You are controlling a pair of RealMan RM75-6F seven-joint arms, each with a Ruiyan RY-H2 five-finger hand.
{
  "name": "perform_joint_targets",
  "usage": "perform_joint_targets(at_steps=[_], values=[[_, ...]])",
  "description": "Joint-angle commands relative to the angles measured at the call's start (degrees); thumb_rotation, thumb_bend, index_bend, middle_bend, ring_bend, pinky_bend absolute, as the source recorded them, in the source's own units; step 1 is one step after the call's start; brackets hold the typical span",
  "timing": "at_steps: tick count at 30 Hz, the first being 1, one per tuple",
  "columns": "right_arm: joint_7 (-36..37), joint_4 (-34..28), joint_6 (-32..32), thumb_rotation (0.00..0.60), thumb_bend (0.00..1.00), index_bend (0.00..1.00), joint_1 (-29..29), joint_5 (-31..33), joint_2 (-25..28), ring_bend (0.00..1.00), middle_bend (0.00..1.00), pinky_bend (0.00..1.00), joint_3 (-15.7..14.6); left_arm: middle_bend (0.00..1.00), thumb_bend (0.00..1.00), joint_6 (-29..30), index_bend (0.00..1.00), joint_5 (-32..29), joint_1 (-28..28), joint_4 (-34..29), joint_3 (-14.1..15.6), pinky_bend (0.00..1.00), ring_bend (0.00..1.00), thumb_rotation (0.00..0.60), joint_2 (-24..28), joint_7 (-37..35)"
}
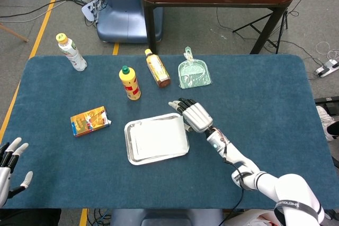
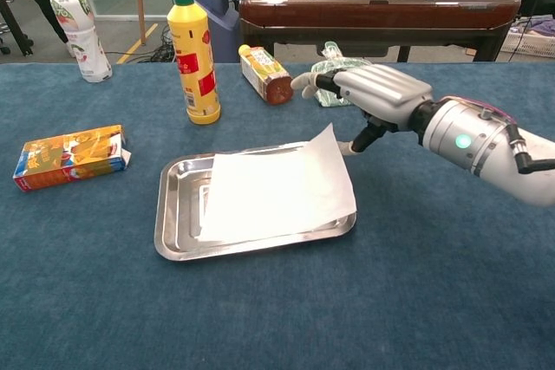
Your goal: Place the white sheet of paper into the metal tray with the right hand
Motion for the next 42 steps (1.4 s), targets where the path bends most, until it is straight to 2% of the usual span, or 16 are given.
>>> perform_joint_targets(at_steps=[1,10,22,30,35,42], values=[[-0.28,0.88,-0.59,0.6,0.29,0.12,0.76,0.37,-0.83,0.12,0.19,0.26,0.38,0.08,0.31,0.1,0.17,-0.02,0.06,0.14,-0.02,0.01,0.06,0.6,0.0,-0.21],[-1.42,2.92,-2.9,0.6,0.29,0.11,2.86,1.87,-2.85,0.12,0.19,0.25,1.43,0.08,0.31,0.37,0.17,-0.19,0.33,0.71,-0.02,0.01,0.06,0.6,0.07,-0.79],[-3.69,2.63,-4.26,0.6,0.28,0.11,3.29,2.49,-3.57,0.12,0.19,0.25,0.66,0.08,0.31,0.81,0.17,-0.2,0.78,1.48,0.1,0.01,0.06,0.6,0.16,-1.97],[-6.49,1.03,-5.32,0.6,0.2,0.06,3.24,4.44,-2.74,0.11,0.18,0.24,1.74,0.08,0.31,0.9,0.17,0.07,0.84,1.84,0.15,0.01,0.06,0.6,-0.02,-2.33],[-9.4,0.08,-6.26,0.6,0.0,0.02,3.42,6.2,-2.76,0.09,0.17,0.22,2.84,0.08,0.31,0.98,0.17,0.08,0.92,1.86,0.15,0.01,0.06,0.6,-0.07,-2.33],[-12.07,-1.06,-6.72,0.6,0.0,0.0,3.21,7.99,-1.95,0.07,0.15,0.2,3.86,0.08,0.31,1.17,0.17,0.18,1.05,1.7,0.15,0.01,0.06,0.6,0.04,-2.16]])
